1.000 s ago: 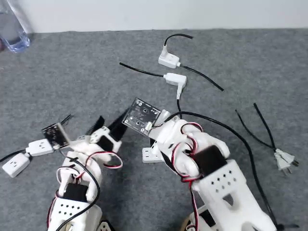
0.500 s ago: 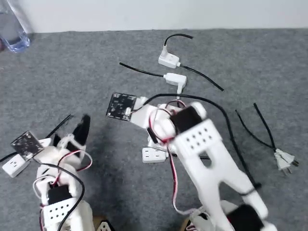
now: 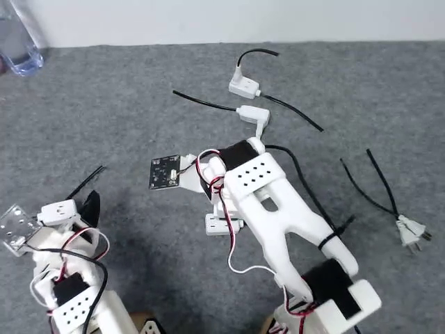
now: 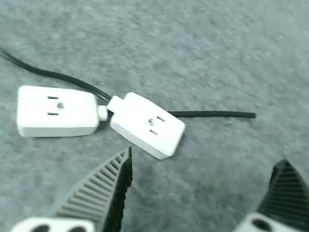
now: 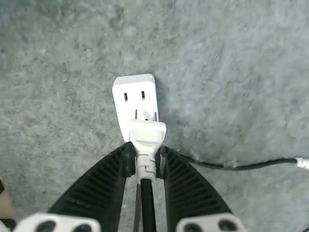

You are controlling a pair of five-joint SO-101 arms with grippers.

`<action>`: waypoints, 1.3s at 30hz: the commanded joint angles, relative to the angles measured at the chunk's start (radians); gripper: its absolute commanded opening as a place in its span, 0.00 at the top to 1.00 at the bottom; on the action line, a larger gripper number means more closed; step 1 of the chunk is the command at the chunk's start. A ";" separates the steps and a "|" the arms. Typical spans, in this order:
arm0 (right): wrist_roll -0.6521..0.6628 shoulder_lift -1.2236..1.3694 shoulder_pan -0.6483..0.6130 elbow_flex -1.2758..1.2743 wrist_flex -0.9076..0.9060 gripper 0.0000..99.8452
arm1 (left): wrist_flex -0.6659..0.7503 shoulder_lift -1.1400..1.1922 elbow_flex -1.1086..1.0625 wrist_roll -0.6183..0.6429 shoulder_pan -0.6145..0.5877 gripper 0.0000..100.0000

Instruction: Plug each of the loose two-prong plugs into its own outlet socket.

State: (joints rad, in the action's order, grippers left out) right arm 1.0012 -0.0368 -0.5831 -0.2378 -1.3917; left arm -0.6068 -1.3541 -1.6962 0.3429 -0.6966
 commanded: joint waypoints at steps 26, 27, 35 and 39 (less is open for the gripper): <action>0.075 -0.002 -0.059 -0.037 0.015 0.99 | 0.002 -0.009 0.008 -0.126 -0.038 0.58; 0.075 -0.001 -0.059 -0.037 0.018 0.99 | 0.002 -0.009 0.008 -0.126 -0.038 0.58; 0.077 0.008 -0.065 -0.043 0.051 0.99 | 0.002 -0.009 0.008 -0.126 -0.038 0.58; 0.080 0.007 -0.064 -0.037 0.048 0.99 | 0.002 -0.009 0.008 -0.126 -0.038 0.58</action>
State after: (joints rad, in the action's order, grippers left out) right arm 1.0687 -0.0245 -0.6490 -0.2854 -1.3548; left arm -0.6068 -1.3541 -1.6962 0.2294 -0.7350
